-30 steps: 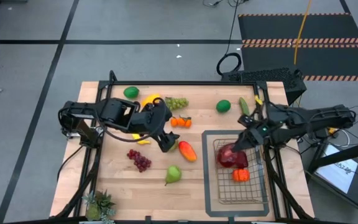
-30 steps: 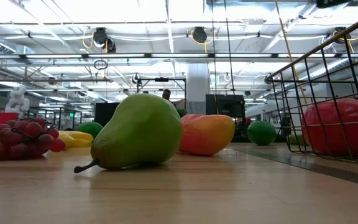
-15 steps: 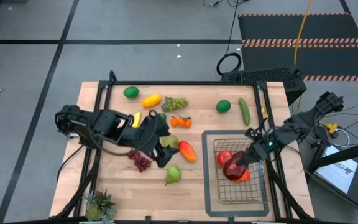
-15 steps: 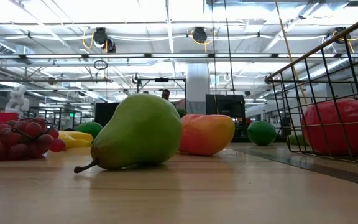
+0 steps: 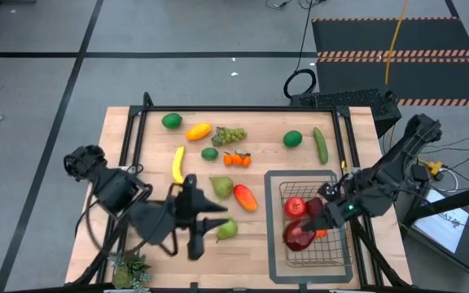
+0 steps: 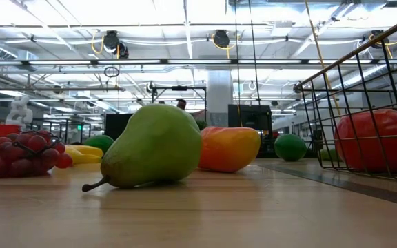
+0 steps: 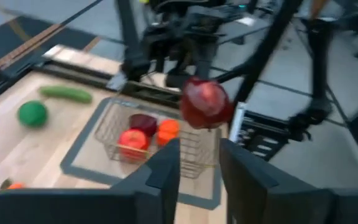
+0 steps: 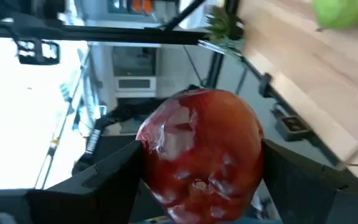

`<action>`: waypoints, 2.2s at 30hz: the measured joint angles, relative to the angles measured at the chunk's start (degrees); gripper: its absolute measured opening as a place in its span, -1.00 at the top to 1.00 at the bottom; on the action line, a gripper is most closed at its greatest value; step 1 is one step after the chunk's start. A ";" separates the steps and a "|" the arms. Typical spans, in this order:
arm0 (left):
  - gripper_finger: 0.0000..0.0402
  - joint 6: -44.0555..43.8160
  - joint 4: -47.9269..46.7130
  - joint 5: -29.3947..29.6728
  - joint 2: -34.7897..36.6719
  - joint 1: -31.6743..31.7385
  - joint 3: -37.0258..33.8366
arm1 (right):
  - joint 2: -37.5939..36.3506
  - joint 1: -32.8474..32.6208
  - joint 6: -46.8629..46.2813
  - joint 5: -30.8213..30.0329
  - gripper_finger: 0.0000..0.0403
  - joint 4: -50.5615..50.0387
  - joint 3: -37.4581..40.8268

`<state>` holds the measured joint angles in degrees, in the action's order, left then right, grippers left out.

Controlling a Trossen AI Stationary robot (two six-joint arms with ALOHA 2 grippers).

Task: Build produce basket
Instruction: Put the dark red apple into the wire basket, then put the top green pear into the wire basket

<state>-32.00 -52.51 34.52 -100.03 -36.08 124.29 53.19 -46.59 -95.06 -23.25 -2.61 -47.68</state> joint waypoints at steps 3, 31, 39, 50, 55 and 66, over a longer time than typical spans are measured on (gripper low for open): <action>0.56 0.54 -0.22 -0.02 0.00 -1.40 0.00 | 2.72 -1.12 1.53 -2.67 -0.46 0.91 -1.96; 0.64 0.43 -2.97 -0.55 -0.02 4.12 0.00 | 7.61 -2.12 -11.84 10.17 -0.46 -34.45 -3.54; 0.64 3.36 -2.93 -4.81 -0.02 11.46 0.00 | 7.29 -2.12 -8.32 12.04 -0.67 -35.07 -3.49; 0.64 6.20 -2.93 -14.25 -0.02 20.68 0.00 | -1.90 -2.10 -4.20 18.21 -0.78 -35.41 -3.47; 0.64 6.07 -2.93 -15.02 -0.02 22.66 0.00 | -9.51 -2.10 -2.41 17.40 -0.74 -35.39 -3.47; 0.64 12.06 -2.98 -15.01 -0.02 25.59 0.00 | -17.23 -2.08 13.08 -5.10 -0.69 -35.15 -3.47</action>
<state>-19.94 -55.49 19.51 -100.05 -10.49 124.29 35.96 -48.66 -81.99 -28.35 -37.76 -51.16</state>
